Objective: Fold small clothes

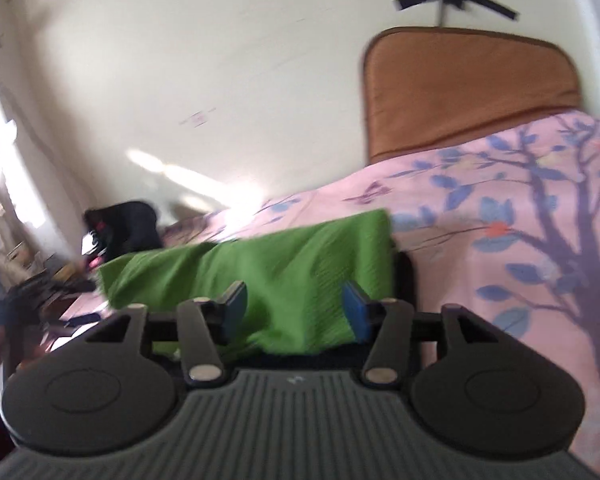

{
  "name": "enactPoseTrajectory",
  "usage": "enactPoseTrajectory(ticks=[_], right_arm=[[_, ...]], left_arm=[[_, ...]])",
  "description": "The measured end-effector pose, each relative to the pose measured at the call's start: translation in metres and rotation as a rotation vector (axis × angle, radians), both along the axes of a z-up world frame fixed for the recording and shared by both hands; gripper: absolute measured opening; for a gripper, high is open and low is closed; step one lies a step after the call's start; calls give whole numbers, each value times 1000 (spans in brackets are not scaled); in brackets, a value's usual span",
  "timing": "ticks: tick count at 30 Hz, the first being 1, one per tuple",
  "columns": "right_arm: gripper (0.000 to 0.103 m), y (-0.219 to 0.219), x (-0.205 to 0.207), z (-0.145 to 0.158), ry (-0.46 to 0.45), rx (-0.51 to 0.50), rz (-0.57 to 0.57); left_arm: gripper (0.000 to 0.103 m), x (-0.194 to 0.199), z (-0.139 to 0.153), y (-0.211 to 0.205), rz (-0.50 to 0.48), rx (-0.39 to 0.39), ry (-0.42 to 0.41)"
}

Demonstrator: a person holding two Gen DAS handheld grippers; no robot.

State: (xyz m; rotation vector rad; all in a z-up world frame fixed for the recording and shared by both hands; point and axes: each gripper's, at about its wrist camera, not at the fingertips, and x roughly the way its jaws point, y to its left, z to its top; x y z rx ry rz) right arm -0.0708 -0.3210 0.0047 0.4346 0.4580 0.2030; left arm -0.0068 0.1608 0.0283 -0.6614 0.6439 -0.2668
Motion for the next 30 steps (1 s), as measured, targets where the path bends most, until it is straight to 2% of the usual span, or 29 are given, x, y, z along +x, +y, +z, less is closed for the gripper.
enactPoseTrajectory(ticks=[2,4,5,6,7,8,9,12,15,16,17,18,19,20,22,24,26,30], right_arm=[[63,-4,13,-10,40,26,-9],[62,-3,20,-19,83,53,26],[50,-4,19,-23,111,42,53],[34,1,23,-26,132,16,53],[11,4,24,-25,134,-2,43],[10,2,21,-20,106,-6,28],[10,-1,18,-14,75,-17,-1],[10,-29,12,-4,32,-12,-89],[10,-31,20,-15,96,-72,-106],[10,-27,25,-24,130,-94,-102],[11,-25,28,-32,157,-98,-98],[11,-24,26,-36,139,-92,-110],[17,-25,23,-34,129,-94,-121],[27,-27,20,-30,108,-85,-128],[35,-35,8,-18,37,-65,-140],[37,-38,4,-2,-16,-88,-156],[37,-35,11,8,-36,-115,-158],[37,-6,41,18,-44,-86,-46]], left_arm=[[88,7,5,-2,-8,-22,-4],[82,15,9,-13,-27,-1,2],[65,21,10,-20,-51,11,12],[47,27,9,-26,-76,21,28],[37,33,4,-34,-96,30,59],[16,36,0,-40,-108,34,87],[10,36,-5,-44,-119,36,106],[10,25,-10,-49,-133,61,108],[10,15,-23,-46,-127,86,145],[10,14,-31,-44,-113,83,166],[10,10,-36,-39,-103,46,150],[11,8,-38,-35,-99,19,153],[11,6,-35,-32,-93,6,164],[12,3,-31,-29,-87,12,161],[21,-6,-13,-23,-76,59,113],[43,-10,8,-15,-56,89,46],[53,-6,27,-15,-42,101,-11],[54,18,44,-49,-134,67,-79]])
